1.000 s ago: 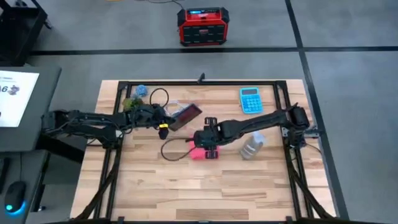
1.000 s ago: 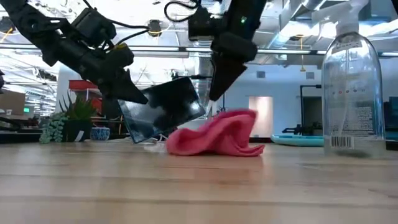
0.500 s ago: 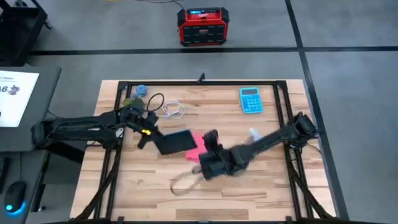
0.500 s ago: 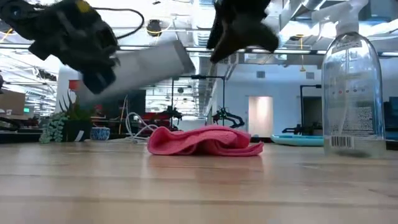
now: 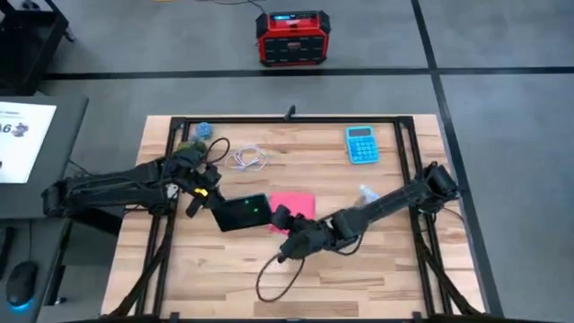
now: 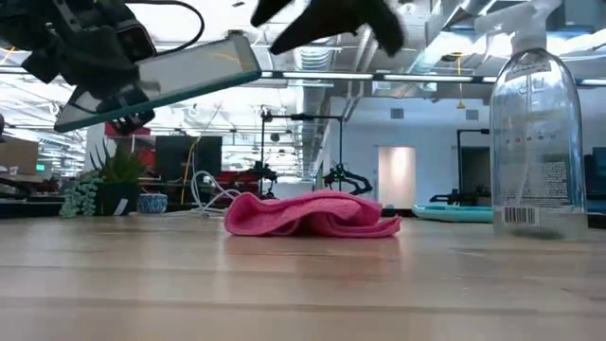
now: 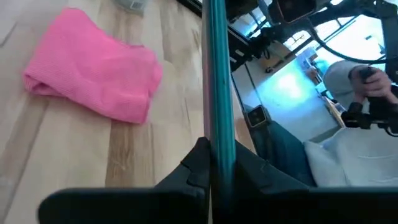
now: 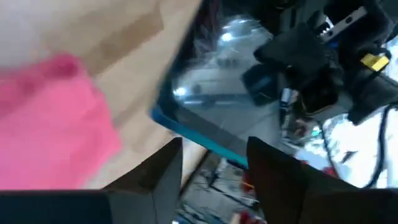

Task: Apply microfiber cloth
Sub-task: Spray the back of the cellphone using the spray bottle

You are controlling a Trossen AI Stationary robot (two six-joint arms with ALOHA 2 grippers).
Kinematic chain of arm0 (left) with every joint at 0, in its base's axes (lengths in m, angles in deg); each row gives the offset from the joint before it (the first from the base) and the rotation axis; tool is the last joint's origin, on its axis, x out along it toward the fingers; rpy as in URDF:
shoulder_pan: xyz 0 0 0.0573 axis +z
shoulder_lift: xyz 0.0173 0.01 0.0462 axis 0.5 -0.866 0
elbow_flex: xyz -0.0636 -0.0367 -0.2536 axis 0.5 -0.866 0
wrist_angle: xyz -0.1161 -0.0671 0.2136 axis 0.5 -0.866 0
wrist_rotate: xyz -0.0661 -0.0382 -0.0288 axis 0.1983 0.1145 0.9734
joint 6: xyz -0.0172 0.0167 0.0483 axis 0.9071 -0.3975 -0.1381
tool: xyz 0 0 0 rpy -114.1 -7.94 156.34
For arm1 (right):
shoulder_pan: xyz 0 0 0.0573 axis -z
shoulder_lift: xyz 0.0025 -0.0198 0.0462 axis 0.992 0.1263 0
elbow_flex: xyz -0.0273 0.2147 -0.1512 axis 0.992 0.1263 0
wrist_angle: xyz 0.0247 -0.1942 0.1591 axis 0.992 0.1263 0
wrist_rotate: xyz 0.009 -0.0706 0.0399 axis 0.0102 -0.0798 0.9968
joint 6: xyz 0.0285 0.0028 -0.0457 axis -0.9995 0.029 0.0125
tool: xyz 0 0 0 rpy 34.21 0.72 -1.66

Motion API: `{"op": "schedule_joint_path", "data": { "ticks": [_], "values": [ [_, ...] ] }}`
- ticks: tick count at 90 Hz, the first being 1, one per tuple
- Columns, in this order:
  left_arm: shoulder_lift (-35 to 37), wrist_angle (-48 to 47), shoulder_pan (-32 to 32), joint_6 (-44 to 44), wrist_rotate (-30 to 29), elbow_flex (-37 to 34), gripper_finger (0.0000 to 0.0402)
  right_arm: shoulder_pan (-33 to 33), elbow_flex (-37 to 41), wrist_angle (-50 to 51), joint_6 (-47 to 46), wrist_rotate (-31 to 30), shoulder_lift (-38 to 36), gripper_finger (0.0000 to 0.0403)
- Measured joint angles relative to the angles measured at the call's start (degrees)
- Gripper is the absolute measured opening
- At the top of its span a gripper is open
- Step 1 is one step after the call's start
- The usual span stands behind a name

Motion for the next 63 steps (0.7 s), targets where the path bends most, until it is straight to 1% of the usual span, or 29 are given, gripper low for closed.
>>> {"op": "schedule_joint_path", "data": {
  "ticks": [14, 24, 36, 47, 58, 63],
  "values": [
    [0.0, 0.0, 0.0, -1.0, -1.0, 0.0, 0.0013, 2.5, 0.0, -0.3, 6.5, 3.3, 0.0, 0.0229],
    [0.0, 0.1, 0.0, -1.0, -1.0, 0.0, 0.0013, 4.4, 0.0, -0.8, 10.6, 5.3, 0.0, 0.0247],
    [0.0, 0.0, 0.0, -2.2, -1.8, 0.0, 0.0013, 6.3, 0.0, -5.2, 10.7, 9.5, 0.0, 0.0243],
    [0.0, 0.1, -0.1, -2.4, -2.4, 0.0, 0.0013, 7.6, 0.0, -6.0, 11.2, 14.4, 0.0, 0.0232],
    [0.0, 0.1, -0.1, -2.3, -3.4, 0.0, 0.0013, 8.9, 0.0, -6.7, 11.4, 17.1, 1.7, 0.0225],
    [-0.1, -0.3, 0.0, -2.1, -4.4, -0.1, 0.0013, 9.2, 0.1, -6.6, 11.7, 17.4, 2.6, 0.0224]
  ]
}}
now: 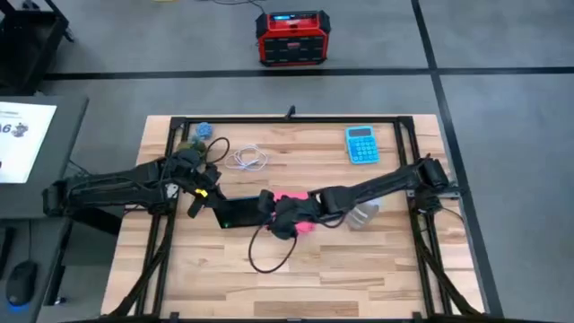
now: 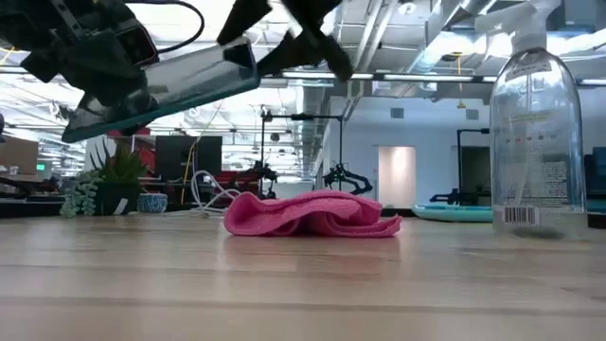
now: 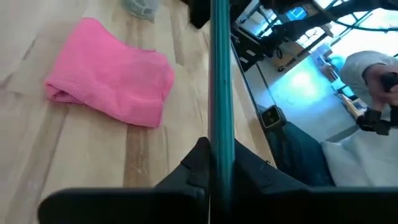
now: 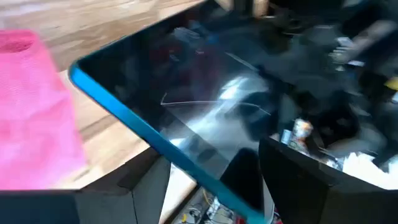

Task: Apply microfiber cloth
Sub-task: Spray the back of the cellphone using the spray bottle

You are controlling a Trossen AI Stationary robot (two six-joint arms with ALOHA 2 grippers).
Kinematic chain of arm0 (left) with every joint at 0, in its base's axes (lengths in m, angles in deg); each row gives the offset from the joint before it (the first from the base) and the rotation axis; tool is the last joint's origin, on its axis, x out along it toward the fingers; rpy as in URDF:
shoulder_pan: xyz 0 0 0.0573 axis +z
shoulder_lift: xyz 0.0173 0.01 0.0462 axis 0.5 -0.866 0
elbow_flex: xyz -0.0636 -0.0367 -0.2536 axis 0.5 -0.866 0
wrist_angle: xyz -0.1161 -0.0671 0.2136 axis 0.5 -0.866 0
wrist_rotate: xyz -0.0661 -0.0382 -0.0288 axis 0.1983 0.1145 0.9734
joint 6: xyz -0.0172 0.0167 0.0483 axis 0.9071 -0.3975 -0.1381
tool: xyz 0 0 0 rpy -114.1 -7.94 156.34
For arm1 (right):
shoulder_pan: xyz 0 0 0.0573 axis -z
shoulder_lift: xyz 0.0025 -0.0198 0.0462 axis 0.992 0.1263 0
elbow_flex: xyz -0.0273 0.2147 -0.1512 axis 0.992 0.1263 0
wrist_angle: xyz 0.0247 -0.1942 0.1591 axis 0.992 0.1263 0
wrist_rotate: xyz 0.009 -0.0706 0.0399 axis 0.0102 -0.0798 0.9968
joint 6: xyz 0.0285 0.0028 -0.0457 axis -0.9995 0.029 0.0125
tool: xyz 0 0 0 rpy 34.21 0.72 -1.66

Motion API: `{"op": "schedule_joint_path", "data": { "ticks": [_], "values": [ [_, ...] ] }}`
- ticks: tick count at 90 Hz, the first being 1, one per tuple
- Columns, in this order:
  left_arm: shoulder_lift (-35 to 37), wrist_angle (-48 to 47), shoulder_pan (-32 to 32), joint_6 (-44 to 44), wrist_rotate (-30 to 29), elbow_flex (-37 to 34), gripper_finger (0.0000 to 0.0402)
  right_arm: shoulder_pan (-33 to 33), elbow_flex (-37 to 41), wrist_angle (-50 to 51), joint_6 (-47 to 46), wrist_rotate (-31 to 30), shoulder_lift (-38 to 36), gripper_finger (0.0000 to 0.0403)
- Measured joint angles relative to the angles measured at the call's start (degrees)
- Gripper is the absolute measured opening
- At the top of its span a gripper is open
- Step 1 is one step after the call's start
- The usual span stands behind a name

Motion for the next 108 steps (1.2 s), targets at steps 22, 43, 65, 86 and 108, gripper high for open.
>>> {"op": "schedule_joint_path", "data": {
  "ticks": [22, 43, 65, 86, 108],
  "values": [
    [0.0, 0.3, 0.0, -0.8, -2.5, 0.0, 0.0013, -1.0, 0.0, -4.2, 2.3, -3.0, 5.0, 0.0196],
    [0.0, 0.8, 0.0, -1.3, -4.5, 0.0, 0.0021, -1.7, 0.0, -4.6, 0.0, -3.4, 5.0, 0.0101],
    [0.0, 1.3, 0.1, -4.1, -7.6, 0.2, 0.0101, -3.1, -0.3, -5.5, -9.6, -4.4, 5.0, 0.0055],
    [0.1, -0.8, 1.8, -8.5, -9.9, 1.7, 0.0134, -3.8, -0.1, 0.4, -22.3, -5.3, 4.4, 0.0012],
    [0.1, -4.2, 2.3, -14.9, -16.0, 7.6, 0.0136, -4.4, 0.0, 3.5, -34.6, -8.8, 3.7, 0.0018]
  ]
}}
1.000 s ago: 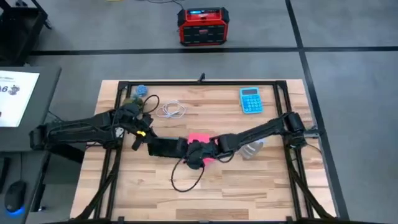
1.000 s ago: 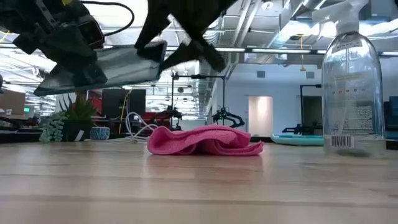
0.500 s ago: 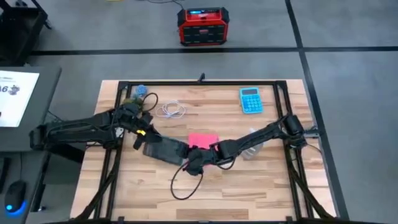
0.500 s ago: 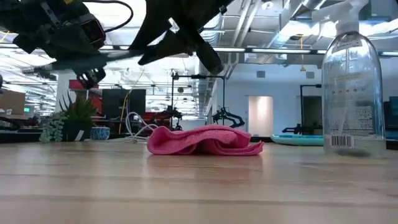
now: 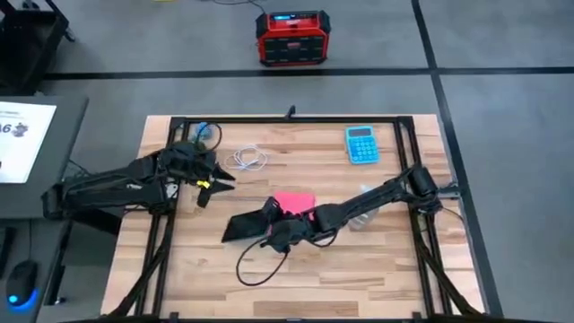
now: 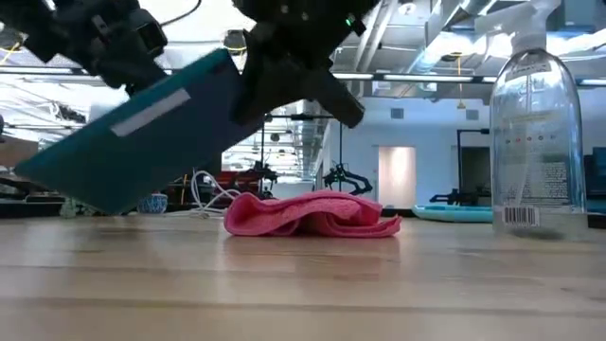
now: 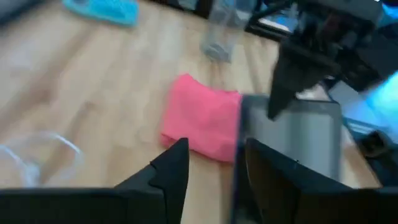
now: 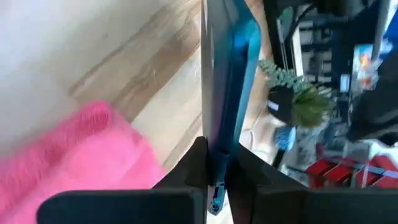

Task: Apply microfiber cloth
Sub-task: Spray the back of the cellphone using the spray bottle

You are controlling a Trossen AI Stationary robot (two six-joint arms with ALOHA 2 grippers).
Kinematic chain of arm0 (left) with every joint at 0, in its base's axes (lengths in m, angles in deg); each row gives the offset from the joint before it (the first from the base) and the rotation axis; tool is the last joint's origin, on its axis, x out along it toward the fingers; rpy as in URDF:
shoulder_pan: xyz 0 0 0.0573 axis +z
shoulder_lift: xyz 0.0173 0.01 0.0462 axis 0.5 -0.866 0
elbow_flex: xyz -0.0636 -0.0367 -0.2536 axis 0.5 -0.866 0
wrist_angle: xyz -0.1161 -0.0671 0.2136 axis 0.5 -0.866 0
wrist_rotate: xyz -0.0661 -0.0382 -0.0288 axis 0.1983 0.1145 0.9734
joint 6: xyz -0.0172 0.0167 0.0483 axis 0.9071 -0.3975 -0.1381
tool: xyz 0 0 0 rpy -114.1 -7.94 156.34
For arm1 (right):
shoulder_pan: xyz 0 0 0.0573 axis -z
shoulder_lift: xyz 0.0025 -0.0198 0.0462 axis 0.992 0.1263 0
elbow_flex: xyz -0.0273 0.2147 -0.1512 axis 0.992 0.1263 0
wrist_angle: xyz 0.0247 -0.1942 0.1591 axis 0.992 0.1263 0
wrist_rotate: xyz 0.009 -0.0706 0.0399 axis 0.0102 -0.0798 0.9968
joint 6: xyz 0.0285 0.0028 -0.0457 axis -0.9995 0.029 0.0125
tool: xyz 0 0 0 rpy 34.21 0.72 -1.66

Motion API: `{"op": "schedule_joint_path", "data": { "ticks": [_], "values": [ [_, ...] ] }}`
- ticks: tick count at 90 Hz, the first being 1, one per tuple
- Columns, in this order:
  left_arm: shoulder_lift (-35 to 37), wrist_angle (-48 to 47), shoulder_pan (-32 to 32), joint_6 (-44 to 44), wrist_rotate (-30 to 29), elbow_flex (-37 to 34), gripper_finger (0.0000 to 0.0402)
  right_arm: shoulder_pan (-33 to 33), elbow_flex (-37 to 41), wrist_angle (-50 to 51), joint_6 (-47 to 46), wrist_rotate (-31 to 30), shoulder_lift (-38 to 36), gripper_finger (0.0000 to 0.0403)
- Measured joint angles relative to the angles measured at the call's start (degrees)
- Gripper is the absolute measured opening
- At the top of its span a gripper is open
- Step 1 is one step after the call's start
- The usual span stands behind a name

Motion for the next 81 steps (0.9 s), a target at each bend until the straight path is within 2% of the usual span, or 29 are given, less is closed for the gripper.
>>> {"op": "schedule_joint_path", "data": {
  "ticks": [10, 22, 43, 52, 64, 81],
  "values": [
    [0.0, 2.4, -3.0, -0.9, -0.4, 0.4, 0.0136, 0.7, -0.1, 3.3, -11.7, -0.2, -3.7, 0.0017],
    [0.0, 5.5, -8.6, 0.6, -5.6, 0.4, 0.0136, 2.4, -0.1, 8.3, -23.3, 0.3, -8.8, 0.0016],
    [-1.2, 9.3, -18.5, -1.0, -15.8, 0.4, 0.0137, 8.0, -0.2, 20.7, -40.5, 15.7, -13.4, 0.0016],
    [-3.8, 12.2, -22.0, -0.5, -21.1, 0.4, 0.0137, 9.9, -0.1, 24.0, -42.4, 20.4, -12.8, 0.0016],
    [-9.3, 13.8, -25.8, -3.9, -26.7, 0.4, 0.0137, 11.2, -0.1, 25.0, -41.8, 20.7, -12.1, 0.0016],
    [-18.4, 14.3, -27.5, -3.1, -28.9, 0.9, 0.0137, 12.6, -0.1, 25.4, -41.3, 22.8, -11.8, 0.0016]
  ]
}}
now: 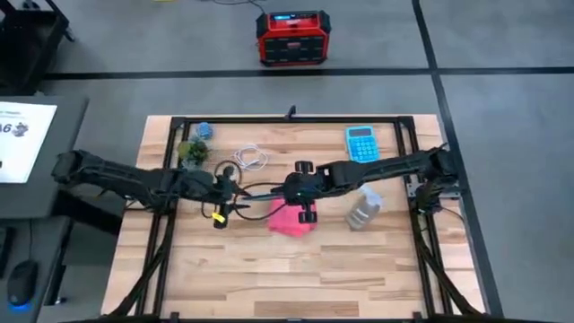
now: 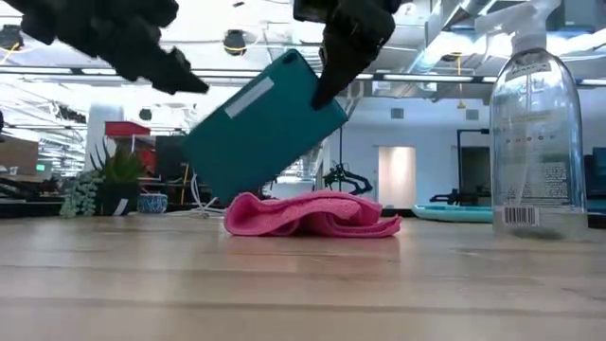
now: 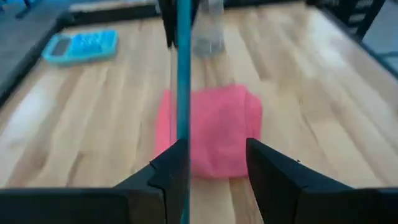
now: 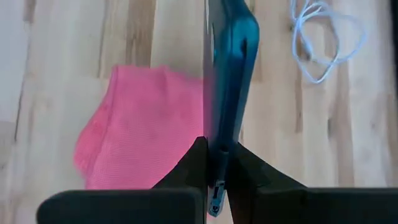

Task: Apply microfiber cloth
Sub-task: Spray the back of the cellphone using the spray bottle

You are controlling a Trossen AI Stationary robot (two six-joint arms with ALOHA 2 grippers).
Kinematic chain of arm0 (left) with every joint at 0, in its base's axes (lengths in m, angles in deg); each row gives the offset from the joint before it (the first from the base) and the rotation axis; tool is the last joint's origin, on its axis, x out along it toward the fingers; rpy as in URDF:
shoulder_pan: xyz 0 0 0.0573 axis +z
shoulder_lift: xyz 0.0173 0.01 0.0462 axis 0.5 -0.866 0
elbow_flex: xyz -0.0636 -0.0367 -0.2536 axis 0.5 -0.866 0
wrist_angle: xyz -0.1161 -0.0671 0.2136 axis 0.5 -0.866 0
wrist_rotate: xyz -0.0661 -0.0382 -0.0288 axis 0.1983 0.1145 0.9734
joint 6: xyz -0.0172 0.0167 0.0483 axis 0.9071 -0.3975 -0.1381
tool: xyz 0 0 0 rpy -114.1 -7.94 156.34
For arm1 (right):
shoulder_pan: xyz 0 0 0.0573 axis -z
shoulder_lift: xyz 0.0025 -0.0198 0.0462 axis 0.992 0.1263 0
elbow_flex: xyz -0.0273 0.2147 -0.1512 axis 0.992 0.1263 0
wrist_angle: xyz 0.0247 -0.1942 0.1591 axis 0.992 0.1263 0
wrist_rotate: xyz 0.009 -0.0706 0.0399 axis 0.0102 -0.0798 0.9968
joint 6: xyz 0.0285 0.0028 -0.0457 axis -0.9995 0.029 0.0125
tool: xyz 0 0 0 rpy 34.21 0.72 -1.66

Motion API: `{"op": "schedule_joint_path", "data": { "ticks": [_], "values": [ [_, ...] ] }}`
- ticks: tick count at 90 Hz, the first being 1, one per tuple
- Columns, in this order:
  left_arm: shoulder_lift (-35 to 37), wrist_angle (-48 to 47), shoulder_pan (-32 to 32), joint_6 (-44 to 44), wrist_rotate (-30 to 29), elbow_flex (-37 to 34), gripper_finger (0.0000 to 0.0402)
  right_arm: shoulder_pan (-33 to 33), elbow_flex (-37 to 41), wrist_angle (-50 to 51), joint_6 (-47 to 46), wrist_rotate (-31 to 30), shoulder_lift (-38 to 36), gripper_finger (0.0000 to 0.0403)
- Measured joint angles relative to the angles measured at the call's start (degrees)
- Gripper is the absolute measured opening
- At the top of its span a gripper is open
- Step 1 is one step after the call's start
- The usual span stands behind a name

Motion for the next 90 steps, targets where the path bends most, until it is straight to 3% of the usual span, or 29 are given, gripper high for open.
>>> {"op": "schedule_joint_path", "data": {
  "ticks": [24, 53, 75, 90],
  "values": [
    [-11.0, -1.7, 0.0, -3.4, -6.1, 6.7, 0.0137, 0.3, 0.0, 0.6, -0.2, 0.6, -0.1, 0.0016],
    [-16.5, -21.6, -0.4, -2.2, -10.4, 18.3, 0.0137, 0.5, 0.0, 1.9, -0.1, 1.1, -0.1, 0.0016],
    [-17.6, -15.8, 0.0, -2.9, -11.6, 18.3, 0.0137, -0.1, 0.0, 2.4, 0.5, 2.2, -0.1, 0.0016],
    [-22.4, -12.2, 0.0, -4.2, -12.0, 18.3, 0.0137, -0.3, 0.0, 1.7, 1.3, 1.8, -0.1, 0.0016]
  ]
}}
